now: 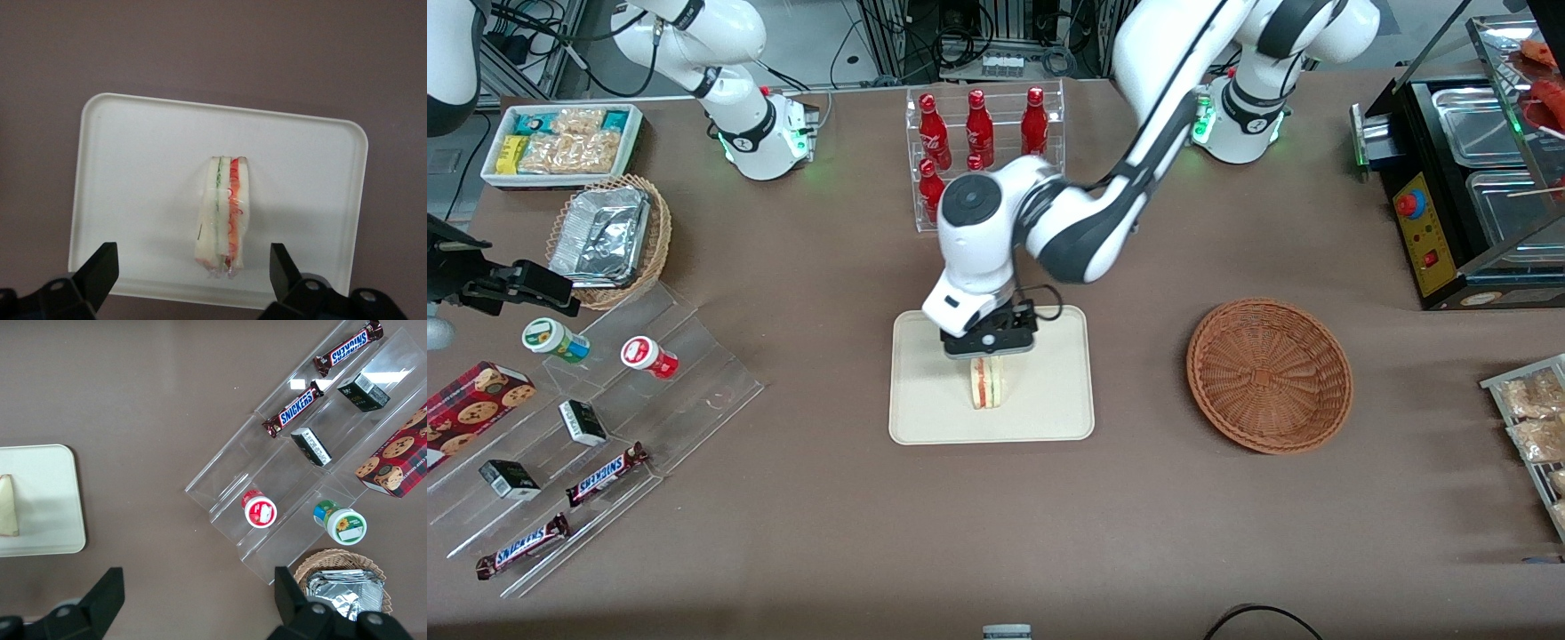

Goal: Place sandwich from basket to tray

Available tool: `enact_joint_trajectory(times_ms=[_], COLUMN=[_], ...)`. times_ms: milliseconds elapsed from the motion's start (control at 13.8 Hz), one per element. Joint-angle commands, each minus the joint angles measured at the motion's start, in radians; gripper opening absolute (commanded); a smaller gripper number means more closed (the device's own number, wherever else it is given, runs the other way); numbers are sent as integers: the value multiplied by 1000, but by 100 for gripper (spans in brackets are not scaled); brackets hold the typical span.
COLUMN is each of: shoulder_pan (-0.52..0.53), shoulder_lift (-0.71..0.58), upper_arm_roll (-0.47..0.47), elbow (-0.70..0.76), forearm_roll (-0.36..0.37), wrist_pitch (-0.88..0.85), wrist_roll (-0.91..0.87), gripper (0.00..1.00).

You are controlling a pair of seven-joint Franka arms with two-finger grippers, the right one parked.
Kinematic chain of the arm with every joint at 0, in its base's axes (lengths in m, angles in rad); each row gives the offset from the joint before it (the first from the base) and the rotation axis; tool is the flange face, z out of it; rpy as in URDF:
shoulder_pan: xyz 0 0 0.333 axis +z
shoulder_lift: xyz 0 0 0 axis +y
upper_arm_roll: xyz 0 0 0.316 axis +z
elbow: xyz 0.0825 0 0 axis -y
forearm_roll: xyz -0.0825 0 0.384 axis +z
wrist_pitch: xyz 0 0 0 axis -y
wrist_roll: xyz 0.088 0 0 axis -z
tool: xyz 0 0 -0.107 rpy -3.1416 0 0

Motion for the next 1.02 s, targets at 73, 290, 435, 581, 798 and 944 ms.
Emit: enact_joint_trajectory(times_ms=[73,290,435,581,798,944], shoulder_pan=[124,245,327,405,503,586], shoulder_lift=[-203,-315,-380,-446,-568,-645], upper_arm_roll=[-3,-3,-3,-3,-1,-1], elbow=[-38,-43,-49,-90,-217,-283], forearm_roll=[-40,-42,-57,-65,-65,-68], wrist_pitch=[-219,-396,-483,-508,-518,-527], wrist_roll=[15,136,262,348,526,662], gripper=[100,100,100,100,100,100])
